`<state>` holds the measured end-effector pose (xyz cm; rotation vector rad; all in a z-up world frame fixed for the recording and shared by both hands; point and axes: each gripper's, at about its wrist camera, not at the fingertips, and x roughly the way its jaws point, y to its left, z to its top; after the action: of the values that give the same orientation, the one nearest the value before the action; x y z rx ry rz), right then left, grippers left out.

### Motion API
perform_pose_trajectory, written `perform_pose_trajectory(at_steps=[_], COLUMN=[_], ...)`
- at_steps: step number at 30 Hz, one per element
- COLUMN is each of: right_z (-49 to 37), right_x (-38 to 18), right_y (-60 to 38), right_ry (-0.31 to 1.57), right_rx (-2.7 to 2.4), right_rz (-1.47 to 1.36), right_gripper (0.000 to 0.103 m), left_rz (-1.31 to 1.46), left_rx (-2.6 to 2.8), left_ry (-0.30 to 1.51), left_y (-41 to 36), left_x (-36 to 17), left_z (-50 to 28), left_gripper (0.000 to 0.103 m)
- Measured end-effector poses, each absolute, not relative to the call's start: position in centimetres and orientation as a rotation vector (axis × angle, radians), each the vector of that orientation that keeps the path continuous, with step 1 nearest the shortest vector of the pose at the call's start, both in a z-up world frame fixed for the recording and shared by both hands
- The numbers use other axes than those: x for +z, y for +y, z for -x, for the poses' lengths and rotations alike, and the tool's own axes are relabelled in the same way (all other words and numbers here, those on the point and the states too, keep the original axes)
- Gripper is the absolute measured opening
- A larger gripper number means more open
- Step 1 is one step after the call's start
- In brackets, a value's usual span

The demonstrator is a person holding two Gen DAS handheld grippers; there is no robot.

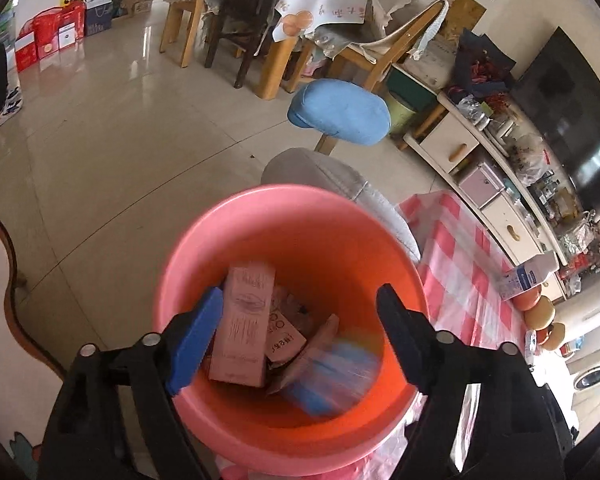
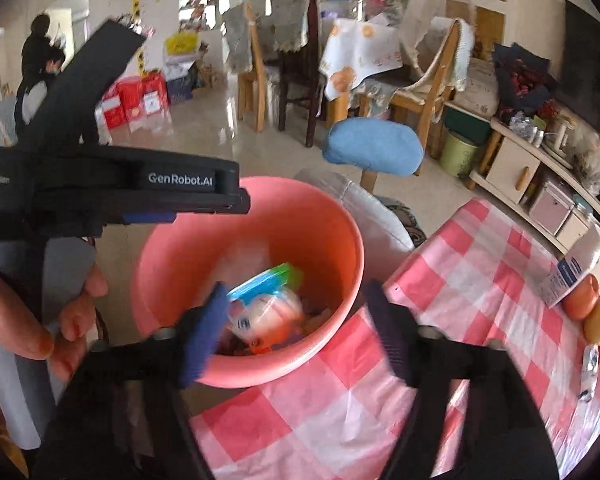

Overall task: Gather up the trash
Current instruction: 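Carry the carton and wrapper over the pink bucket and open both tools, then move both open tools back over the small red packet and yogurt bottle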

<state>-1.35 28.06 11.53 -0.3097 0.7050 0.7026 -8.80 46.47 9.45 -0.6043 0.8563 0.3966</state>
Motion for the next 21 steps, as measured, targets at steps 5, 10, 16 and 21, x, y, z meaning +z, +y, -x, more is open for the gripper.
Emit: perform_pose_trajectory(at_steps=[5,10,16,21], right_z=[2.0,2.8,4.0,4.6], right_x=[11.7,11.1,9.8,9.3], right_y=[25.8,23.7,21.4,19.3], right_ry=[0.683,0.677,0.688,0.693], right_rx=[0.644,0.598,0.567,0.535], right_rz=[0.271,0.260,0.256,0.241], right_gripper=[0.088,0.089,0.090,0.094], left_rz=[0.603,0.624,0.523,0.428], left_rx=[0.382,0.337,0.287,0.242], left_ry=[0.842,0.847,0.820,0.803], left_y=[45.9,44.9,42.2,39.4], left_x=[10.0,10.2,11.0,11.9], left_z=[8.9,8.8,8.3,7.5], left_gripper=[0.090,0.090,0.090,0.090])
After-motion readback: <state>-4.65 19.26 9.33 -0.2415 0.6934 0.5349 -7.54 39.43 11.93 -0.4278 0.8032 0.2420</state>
